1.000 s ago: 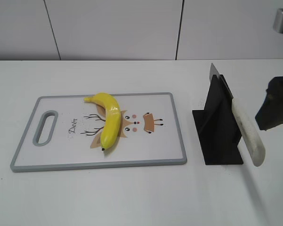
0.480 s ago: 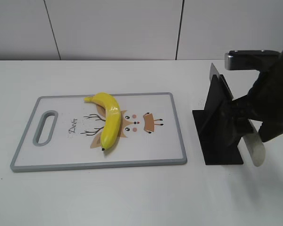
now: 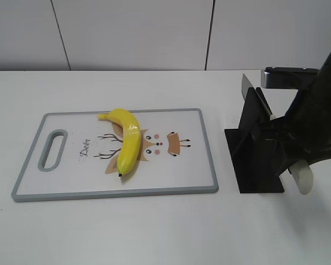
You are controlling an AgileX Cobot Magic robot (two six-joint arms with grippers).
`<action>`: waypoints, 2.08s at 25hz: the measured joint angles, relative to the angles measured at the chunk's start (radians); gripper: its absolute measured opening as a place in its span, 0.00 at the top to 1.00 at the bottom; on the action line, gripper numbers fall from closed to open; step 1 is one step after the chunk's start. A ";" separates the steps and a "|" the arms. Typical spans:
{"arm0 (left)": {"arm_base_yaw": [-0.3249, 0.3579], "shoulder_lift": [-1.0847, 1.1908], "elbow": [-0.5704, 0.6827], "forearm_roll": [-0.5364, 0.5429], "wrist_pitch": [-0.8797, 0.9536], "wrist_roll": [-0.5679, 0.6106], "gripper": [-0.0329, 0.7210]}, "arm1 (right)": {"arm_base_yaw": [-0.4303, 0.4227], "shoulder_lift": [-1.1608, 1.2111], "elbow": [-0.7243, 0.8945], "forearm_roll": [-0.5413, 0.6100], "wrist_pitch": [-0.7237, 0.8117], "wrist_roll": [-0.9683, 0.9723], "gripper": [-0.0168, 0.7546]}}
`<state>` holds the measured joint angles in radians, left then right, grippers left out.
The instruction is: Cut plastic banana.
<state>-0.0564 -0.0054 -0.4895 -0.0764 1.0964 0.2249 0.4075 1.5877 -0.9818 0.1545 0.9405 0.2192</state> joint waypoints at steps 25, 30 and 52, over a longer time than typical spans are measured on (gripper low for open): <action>0.000 0.000 0.000 0.000 0.000 0.000 0.31 | 0.005 -0.254 -0.222 0.026 0.129 -0.071 0.76; 0.000 0.001 -0.010 0.002 -0.017 0.000 0.31 | 0.005 -0.254 -0.249 0.003 0.121 -0.276 0.76; -0.008 1.005 -0.514 -0.246 -0.286 0.606 0.31 | 0.001 0.174 -0.644 0.026 0.185 -0.804 0.76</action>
<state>-0.0644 0.9998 -1.0038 -0.3228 0.8106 0.8312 0.4080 1.7615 -1.6256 0.1809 1.1253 -0.5848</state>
